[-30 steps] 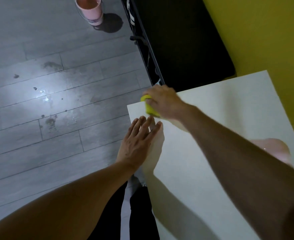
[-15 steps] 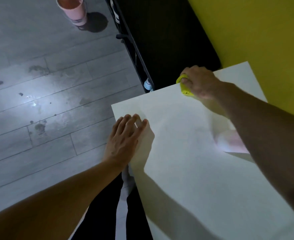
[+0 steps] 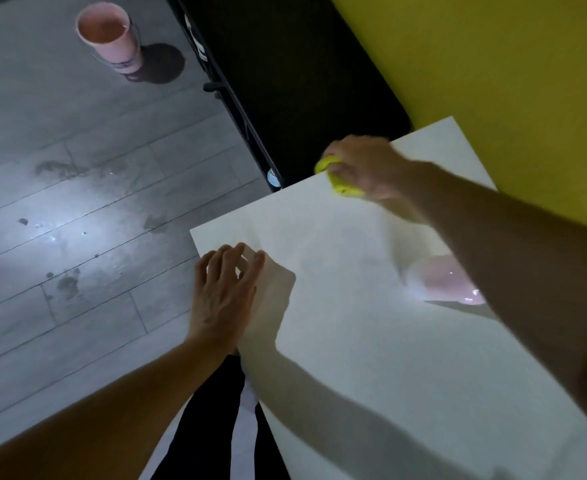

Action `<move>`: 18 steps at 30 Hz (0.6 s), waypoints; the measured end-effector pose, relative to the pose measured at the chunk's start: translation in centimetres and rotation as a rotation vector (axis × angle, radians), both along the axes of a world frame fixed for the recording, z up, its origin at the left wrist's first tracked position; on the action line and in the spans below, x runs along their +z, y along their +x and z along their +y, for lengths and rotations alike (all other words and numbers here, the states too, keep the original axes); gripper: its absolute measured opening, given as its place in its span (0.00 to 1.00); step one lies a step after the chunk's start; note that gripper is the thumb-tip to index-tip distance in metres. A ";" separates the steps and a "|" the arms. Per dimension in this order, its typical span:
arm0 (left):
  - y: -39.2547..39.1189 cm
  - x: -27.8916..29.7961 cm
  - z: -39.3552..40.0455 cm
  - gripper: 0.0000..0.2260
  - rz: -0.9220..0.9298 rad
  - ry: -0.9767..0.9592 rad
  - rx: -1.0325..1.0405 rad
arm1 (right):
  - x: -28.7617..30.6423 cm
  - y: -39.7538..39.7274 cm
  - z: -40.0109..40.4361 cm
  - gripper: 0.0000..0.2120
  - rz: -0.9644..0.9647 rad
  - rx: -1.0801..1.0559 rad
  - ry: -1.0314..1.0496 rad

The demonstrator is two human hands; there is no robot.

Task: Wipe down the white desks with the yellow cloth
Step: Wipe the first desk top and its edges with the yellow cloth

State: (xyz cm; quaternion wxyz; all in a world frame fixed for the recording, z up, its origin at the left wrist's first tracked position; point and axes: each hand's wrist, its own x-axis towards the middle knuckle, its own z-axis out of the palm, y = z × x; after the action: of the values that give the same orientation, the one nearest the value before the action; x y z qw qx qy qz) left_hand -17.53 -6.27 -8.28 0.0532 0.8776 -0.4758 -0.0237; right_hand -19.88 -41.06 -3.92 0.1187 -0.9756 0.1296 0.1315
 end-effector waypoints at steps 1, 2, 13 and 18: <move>0.0 0.2 -0.1 0.32 0.017 0.005 0.010 | 0.4 -0.9 -2.2 0.22 0.011 -0.046 -0.015; 0.0 0.5 -0.3 0.29 0.037 -0.006 0.025 | 0.7 -1.6 -3.9 0.22 0.026 -0.086 -0.018; -2.6 -0.5 -16.4 0.26 0.202 -0.096 -0.328 | -0.5 -2.4 -4.6 0.20 -0.046 0.005 0.178; -2.3 -0.9 -16.8 0.25 0.184 -0.108 -0.361 | -1.2 -4.9 -10.4 0.26 -0.188 -0.144 0.008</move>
State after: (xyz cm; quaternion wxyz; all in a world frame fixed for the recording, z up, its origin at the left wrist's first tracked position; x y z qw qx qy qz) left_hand -19.84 -23.08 -9.18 0.1383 0.7682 -0.6190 -0.0875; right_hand -24.77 -51.43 -5.08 0.1435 -0.9713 0.1870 0.0313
